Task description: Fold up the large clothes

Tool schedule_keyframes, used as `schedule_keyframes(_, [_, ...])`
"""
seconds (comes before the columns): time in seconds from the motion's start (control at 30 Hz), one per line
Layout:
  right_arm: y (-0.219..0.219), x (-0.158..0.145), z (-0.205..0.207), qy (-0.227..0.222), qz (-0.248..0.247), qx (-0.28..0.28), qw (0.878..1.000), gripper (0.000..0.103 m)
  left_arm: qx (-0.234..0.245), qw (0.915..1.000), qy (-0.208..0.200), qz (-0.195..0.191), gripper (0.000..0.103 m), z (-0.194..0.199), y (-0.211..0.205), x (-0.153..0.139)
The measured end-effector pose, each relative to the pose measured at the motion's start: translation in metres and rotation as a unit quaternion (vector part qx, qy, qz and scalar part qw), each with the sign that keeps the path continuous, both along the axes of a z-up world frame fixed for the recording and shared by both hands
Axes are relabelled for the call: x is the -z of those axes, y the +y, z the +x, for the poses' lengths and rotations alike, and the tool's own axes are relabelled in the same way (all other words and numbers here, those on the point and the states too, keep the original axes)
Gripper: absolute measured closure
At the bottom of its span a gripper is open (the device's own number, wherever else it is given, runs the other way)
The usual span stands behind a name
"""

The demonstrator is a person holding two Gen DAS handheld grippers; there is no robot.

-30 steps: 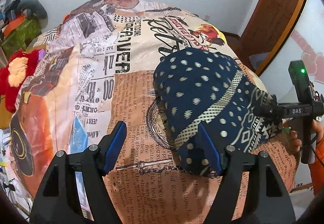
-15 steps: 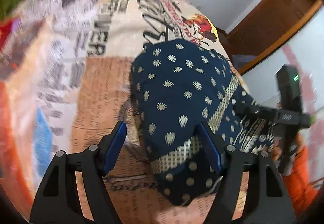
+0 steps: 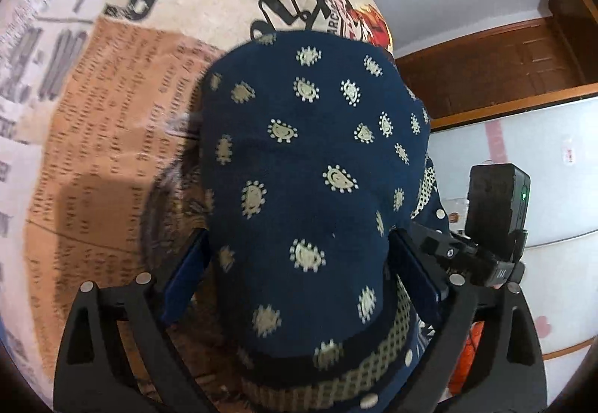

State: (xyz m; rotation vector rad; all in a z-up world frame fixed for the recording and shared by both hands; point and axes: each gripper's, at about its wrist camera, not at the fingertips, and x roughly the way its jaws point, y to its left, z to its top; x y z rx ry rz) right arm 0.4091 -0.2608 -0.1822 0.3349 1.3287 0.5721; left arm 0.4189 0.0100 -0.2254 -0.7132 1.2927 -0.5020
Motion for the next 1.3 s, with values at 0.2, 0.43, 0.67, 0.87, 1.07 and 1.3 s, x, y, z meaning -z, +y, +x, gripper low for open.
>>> schedule_keyframes(0.2, [0.009,0.003,0.002,-0.008,0.017,-0.006,1.000,0.010,0.001,0.9993,0.017,-0.032,0.010,0.006,-0.006,0.011])
schedule_keyframes(0.43, [0.011,-0.001,0.001,-0.012,0.032,-0.016,0.999,0.046,-0.004,0.9998,-0.015,0.012,0.025,-0.003,-0.012,-0.015])
schedule_keyframes(0.67, [0.023,-0.024,-0.010,-0.038,0.032,-0.027,0.998,0.062,-0.007,0.9984,-0.045,0.034,0.030,-0.023,-0.002,-0.048])
schedule_keyframes(0.87, [0.040,-0.046,-0.024,-0.060,0.035,-0.043,0.997,0.062,-0.016,0.9946,-0.082,0.061,0.030,-0.048,0.019,-0.082])
schedule_keyframes(1.07, [0.066,-0.075,-0.034,-0.088,0.041,-0.060,0.993,0.062,-0.038,0.9909,-0.112,0.065,0.030,-0.070,0.049,-0.115])
schedule_keyframes(1.3, [0.107,-0.107,-0.048,-0.122,0.049,-0.086,0.988,0.062,-0.065,0.9850,-0.142,0.075,0.030,-0.098,0.091,-0.145])
